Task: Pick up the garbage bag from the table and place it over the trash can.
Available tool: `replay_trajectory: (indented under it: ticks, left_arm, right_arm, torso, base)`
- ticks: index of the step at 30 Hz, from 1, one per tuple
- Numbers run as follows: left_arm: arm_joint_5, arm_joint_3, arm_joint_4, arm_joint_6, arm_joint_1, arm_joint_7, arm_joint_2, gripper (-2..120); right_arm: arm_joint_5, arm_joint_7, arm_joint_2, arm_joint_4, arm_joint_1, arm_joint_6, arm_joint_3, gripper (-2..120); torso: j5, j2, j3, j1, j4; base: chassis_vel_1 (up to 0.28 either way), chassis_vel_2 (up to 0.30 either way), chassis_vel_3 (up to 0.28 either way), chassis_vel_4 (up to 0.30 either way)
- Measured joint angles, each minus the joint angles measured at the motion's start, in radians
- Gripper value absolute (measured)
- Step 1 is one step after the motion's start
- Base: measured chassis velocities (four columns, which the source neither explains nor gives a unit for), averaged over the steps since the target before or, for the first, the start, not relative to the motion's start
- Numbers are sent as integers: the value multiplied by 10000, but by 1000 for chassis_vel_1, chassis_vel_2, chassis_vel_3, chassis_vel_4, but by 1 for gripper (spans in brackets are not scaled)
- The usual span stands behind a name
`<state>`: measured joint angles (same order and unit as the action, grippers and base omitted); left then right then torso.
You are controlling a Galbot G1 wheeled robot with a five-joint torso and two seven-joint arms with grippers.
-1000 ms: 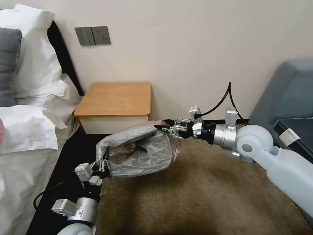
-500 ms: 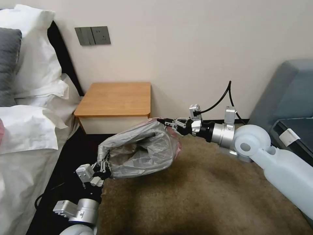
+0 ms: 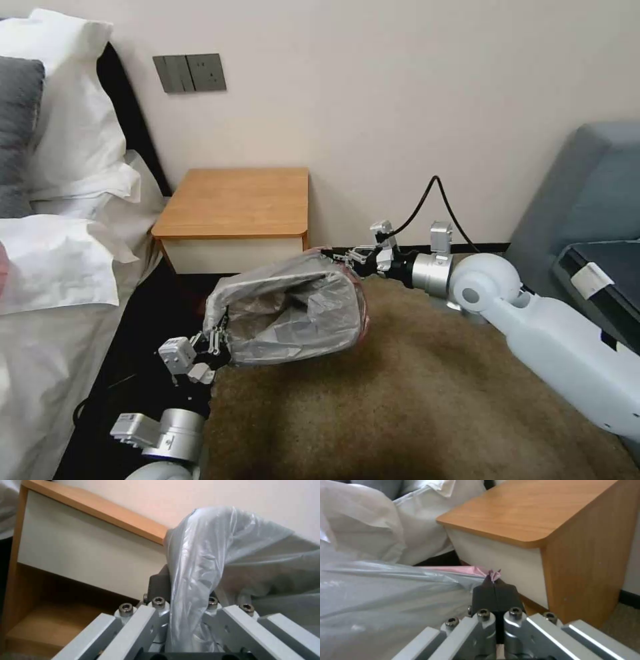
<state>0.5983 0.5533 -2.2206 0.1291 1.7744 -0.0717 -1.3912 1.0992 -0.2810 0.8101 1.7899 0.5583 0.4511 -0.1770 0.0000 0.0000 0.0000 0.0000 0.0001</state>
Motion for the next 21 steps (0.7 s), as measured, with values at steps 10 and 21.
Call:
replay_trajectory:
  ticks: [10, 21]
  left_arm:
    - [916, 119, -47, -25, -85, 253, 29, 5]
    - [1486, 143, -18, -259, -209, 837, 99, 5]
  right_arm:
    - [-259, 162, -96, 25, 47, -191, -88, 8]
    - [336, 849, -1215, 1925, 1475, -1115, 1681, 52]
  torso:
    - [3, 0, 0, 0, -2]
    - [5, 0, -2, 0, -5]
  base:
    - [0, 0, 0, 0]
    - [0, 0, 0, 0]
